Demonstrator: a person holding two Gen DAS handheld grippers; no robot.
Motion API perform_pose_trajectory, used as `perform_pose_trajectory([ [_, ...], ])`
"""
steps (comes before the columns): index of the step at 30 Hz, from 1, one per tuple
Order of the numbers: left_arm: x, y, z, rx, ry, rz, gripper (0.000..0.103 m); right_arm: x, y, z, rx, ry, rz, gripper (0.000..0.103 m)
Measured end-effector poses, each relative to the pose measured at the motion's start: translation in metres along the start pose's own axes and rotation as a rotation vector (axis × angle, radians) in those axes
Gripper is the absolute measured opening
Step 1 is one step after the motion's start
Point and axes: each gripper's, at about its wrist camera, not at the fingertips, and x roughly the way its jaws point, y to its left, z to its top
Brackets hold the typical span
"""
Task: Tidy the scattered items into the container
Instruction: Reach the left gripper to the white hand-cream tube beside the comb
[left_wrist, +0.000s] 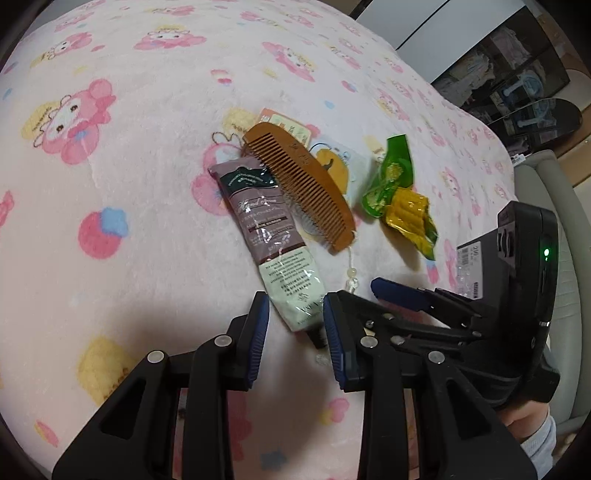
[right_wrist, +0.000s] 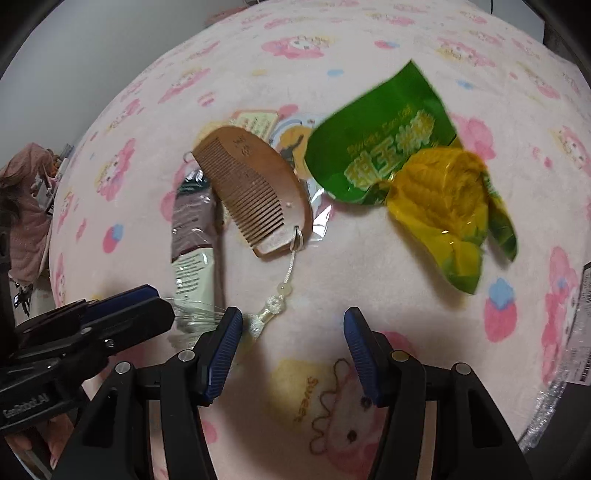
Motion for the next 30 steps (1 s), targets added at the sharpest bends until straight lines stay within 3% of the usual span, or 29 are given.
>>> perform_pose_trajectory([
  [6, 0.016, 0.007, 0.018, -0.047, 0.018, -0.019, 0.03, -0.004, 0.006, -0.011, -0.08, -0.006, -0.107, 0.049],
  [8, 0.024, 0.005, 0.023, -0.055, 0.044, -0.041, 0.044, -0.015, 0.005, -0.015, -0.073, -0.033, -0.122, 0.049],
  [9, 0.027, 0.004, 0.024, -0.065, 0.056, -0.049, 0.045, -0.021, 0.004, -0.016, -0.07, -0.047, -0.13, 0.049],
  [14, 0.039, -0.001, 0.019, -0.077, 0.09, -0.034, 0.038, -0.051, 0.0, -0.025, -0.053, -0.116, -0.167, 0.049],
  [21, 0.019, -0.002, 0.008, -0.149, 0.161, -0.041, 0.036, -0.053, 0.023, -0.042, -0.118, -0.009, 0.056, 0.051],
  [25, 0.02, -0.007, 0.009, -0.098, 0.218, -0.05, 0.035, -0.051, 0.039, -0.04, -0.187, -0.001, 0.033, 0.052],
  [28, 0.022, -0.004, 0.004, -0.098, 0.221, -0.045, 0.032, -0.042, 0.044, -0.037, -0.182, 0.03, 0.073, 0.06],
  [30, 0.024, -0.006, 0.003, -0.087, 0.227, -0.049, 0.032, -0.036, 0.049, -0.039, -0.194, 0.047, 0.092, 0.06],
])
